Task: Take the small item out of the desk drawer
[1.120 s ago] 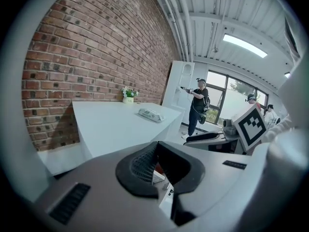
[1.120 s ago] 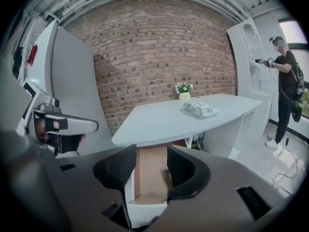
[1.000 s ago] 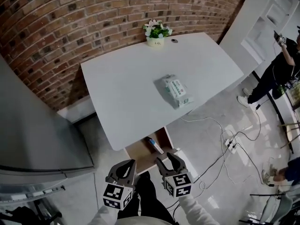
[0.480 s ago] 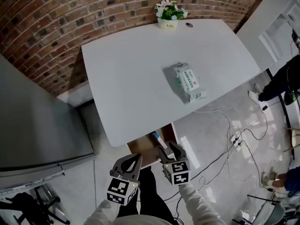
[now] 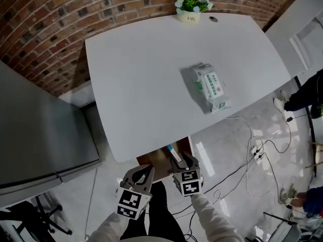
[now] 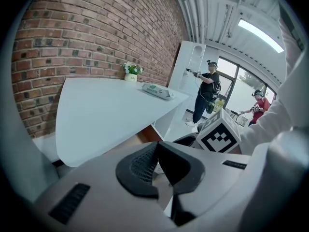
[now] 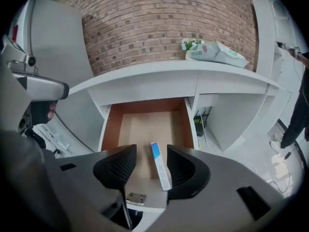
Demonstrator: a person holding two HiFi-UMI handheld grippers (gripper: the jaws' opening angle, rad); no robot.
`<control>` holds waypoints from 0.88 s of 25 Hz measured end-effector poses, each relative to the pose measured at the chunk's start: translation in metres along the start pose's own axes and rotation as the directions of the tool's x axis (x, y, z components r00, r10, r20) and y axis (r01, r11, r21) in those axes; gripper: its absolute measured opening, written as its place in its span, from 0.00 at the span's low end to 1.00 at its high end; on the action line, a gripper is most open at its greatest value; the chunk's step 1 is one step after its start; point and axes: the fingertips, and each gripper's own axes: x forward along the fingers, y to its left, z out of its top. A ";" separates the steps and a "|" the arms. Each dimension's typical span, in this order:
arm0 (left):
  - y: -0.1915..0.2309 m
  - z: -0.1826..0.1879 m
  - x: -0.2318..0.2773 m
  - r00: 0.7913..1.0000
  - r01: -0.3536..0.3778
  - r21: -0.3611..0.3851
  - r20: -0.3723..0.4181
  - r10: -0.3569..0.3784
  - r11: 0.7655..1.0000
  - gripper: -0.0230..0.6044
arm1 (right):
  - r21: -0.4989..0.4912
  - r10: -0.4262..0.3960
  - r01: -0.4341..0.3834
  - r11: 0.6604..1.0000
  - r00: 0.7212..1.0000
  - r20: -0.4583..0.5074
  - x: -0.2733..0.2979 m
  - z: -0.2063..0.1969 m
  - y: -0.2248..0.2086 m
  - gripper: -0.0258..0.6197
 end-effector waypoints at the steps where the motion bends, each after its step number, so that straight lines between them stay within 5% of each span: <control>1: 0.001 -0.001 0.003 1.000 0.003 0.001 -0.008 -0.003 1.000 0.06 | -0.007 0.003 -0.003 1.000 1.000 -0.014 0.006 -0.002 -0.001 0.38; 14: 0.012 -0.016 0.034 0.998 0.005 -0.013 -0.059 -0.006 1.000 0.06 | -0.190 0.015 -0.056 0.980 0.977 -0.214 0.071 -0.027 -0.008 0.38; 22: 0.019 -0.022 0.047 0.998 -0.008 -0.038 -0.065 0.006 0.999 0.06 | -0.189 0.024 -0.079 0.979 0.960 -0.279 0.098 -0.046 -0.011 0.38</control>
